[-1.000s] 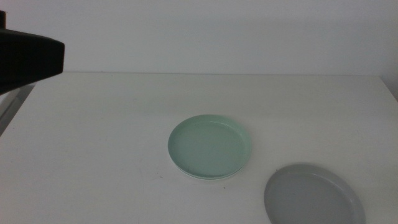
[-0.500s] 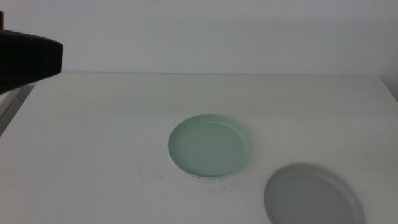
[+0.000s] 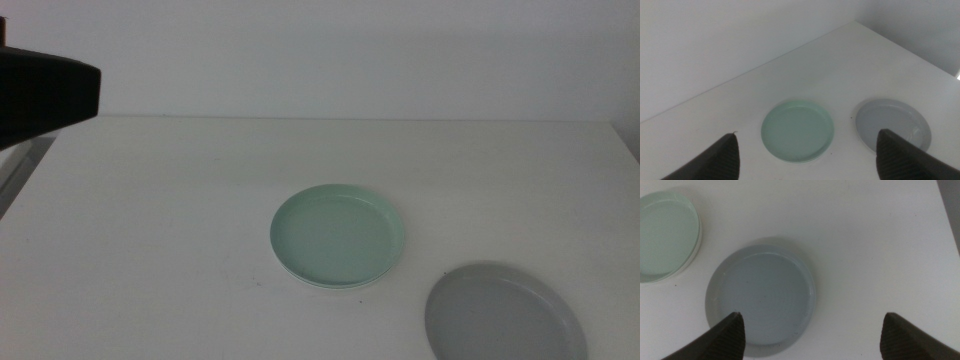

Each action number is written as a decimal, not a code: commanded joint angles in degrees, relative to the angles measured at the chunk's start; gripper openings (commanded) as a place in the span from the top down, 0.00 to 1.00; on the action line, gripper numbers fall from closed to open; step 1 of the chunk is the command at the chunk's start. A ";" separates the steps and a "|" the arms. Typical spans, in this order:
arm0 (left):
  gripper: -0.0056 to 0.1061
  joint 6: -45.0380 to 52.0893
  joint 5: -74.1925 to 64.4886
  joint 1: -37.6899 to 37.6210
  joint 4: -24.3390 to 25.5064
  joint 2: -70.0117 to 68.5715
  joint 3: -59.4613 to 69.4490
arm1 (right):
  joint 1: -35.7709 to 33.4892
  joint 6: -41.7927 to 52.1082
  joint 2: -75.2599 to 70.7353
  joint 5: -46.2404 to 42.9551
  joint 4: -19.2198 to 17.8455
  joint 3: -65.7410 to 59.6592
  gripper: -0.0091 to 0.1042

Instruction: Stack the three bowls on top of each other.

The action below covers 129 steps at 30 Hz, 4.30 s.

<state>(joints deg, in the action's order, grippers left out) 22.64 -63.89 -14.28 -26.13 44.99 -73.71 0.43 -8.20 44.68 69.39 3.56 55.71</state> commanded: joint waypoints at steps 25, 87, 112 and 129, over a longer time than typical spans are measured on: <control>0.11 -0.11 1.58 0.11 -0.28 -0.31 -0.26 | 0.16 4.70 22.71 -15.75 4.97 -14.91 0.10; 0.11 -0.11 1.98 0.11 -0.28 -0.31 -0.26 | -22.23 0.55 71.85 -8.74 14.57 39.77 0.94; 0.11 -0.11 2.09 0.11 0.18 -0.31 -0.26 | -19.05 11.05 62.50 -8.12 15.64 43.81 0.11; 0.11 -0.11 2.09 0.11 0.18 -0.31 -0.26 | -15.82 2.52 13.64 -31.62 -3.56 11.35 0.11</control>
<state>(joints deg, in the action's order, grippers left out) 22.64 -62.53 -14.28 -25.79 44.99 -73.71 -15.51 -4.01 60.44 42.28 3.19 69.63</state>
